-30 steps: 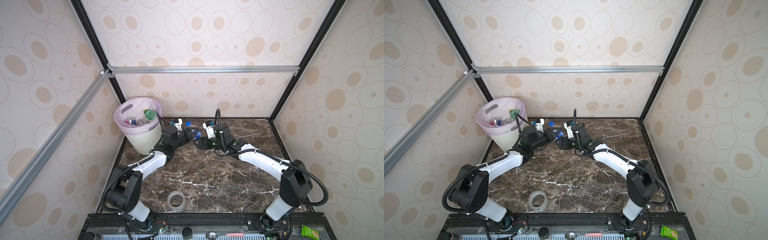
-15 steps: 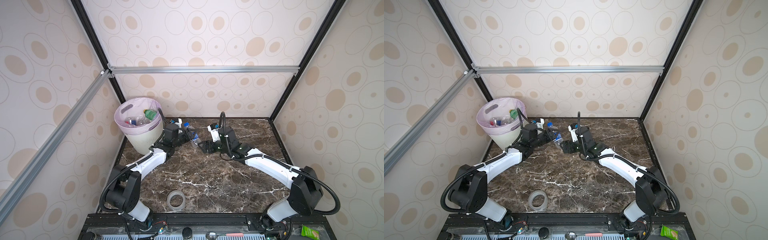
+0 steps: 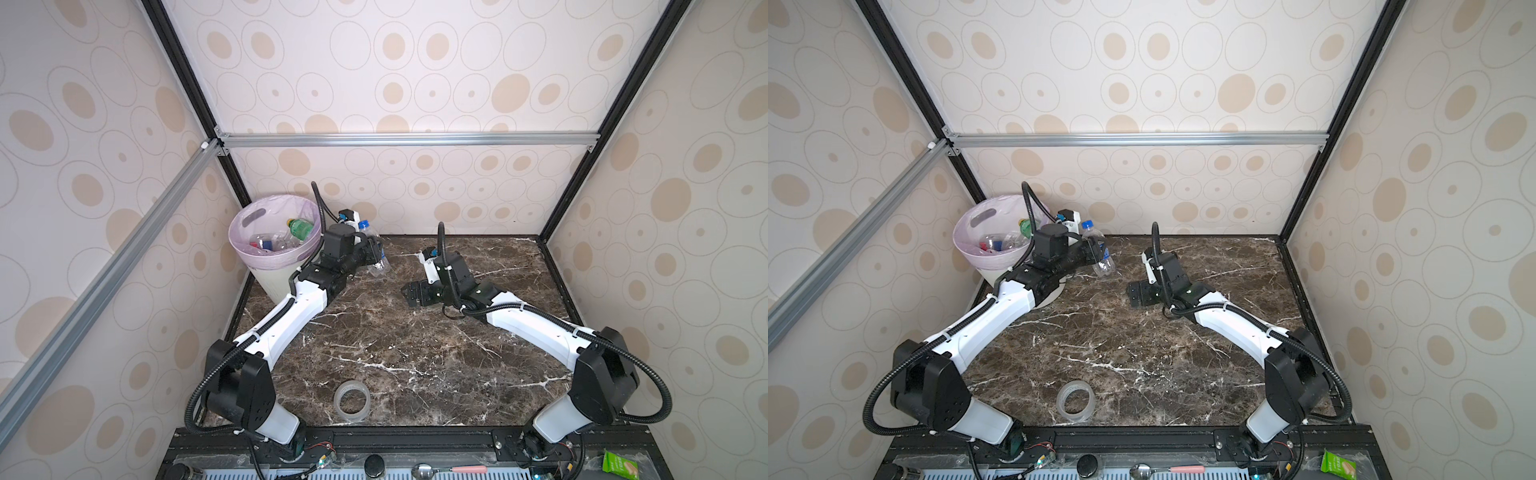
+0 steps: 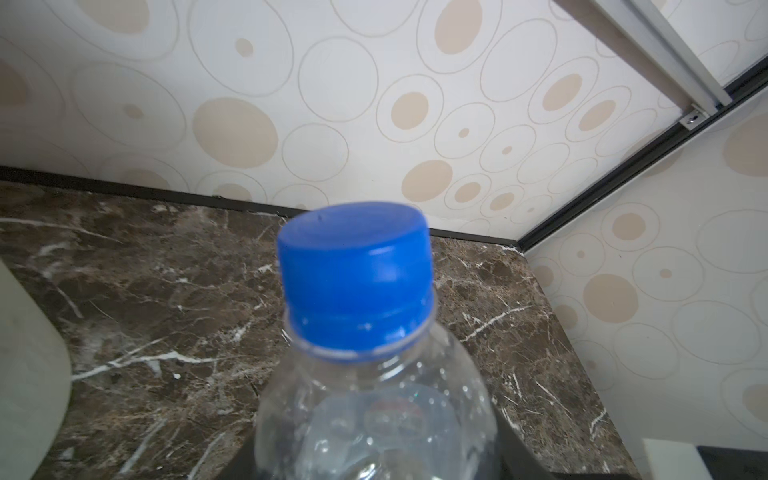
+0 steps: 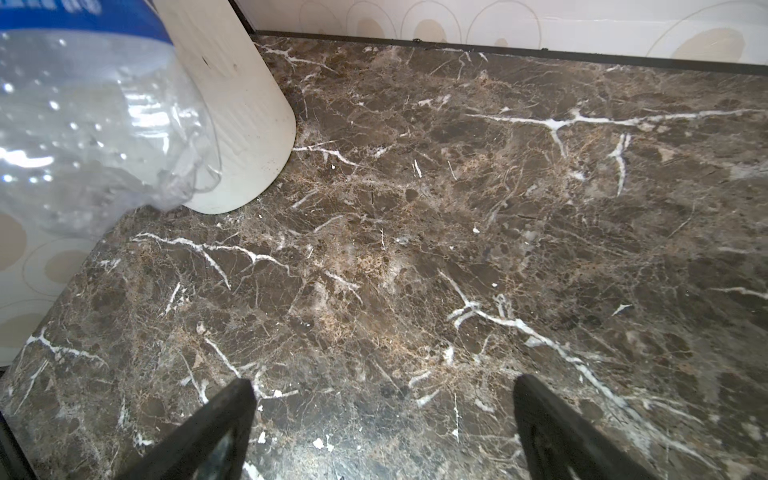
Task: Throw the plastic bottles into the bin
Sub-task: 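Carry the water bottle over the bin with left gripper, then open left gripper to drop the water bottle into the bin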
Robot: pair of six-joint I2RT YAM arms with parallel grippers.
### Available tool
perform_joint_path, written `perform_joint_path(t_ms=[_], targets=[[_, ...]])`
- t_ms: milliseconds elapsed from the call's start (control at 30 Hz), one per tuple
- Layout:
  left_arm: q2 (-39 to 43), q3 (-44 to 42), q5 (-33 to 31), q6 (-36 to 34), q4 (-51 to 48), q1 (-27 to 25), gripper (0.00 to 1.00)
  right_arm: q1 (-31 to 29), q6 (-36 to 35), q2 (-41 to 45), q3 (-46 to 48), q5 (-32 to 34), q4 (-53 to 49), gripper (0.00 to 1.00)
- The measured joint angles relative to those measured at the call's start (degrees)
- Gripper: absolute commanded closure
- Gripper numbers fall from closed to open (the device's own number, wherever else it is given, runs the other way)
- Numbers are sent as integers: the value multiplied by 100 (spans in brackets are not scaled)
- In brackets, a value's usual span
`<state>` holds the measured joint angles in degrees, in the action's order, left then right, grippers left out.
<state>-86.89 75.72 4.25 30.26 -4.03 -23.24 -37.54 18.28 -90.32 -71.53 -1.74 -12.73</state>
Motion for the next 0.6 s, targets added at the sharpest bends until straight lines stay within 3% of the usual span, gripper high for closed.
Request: perform_joint_path(t_ms=[333, 600], targets=[[310, 796, -951, -964, -529, 127, 42, -48, -81, -37, -1161, -352, 55, 0], [466, 1495, -1405, -1499, -772, 634, 40, -455, -328, -319, -2177, -726, 223, 0]])
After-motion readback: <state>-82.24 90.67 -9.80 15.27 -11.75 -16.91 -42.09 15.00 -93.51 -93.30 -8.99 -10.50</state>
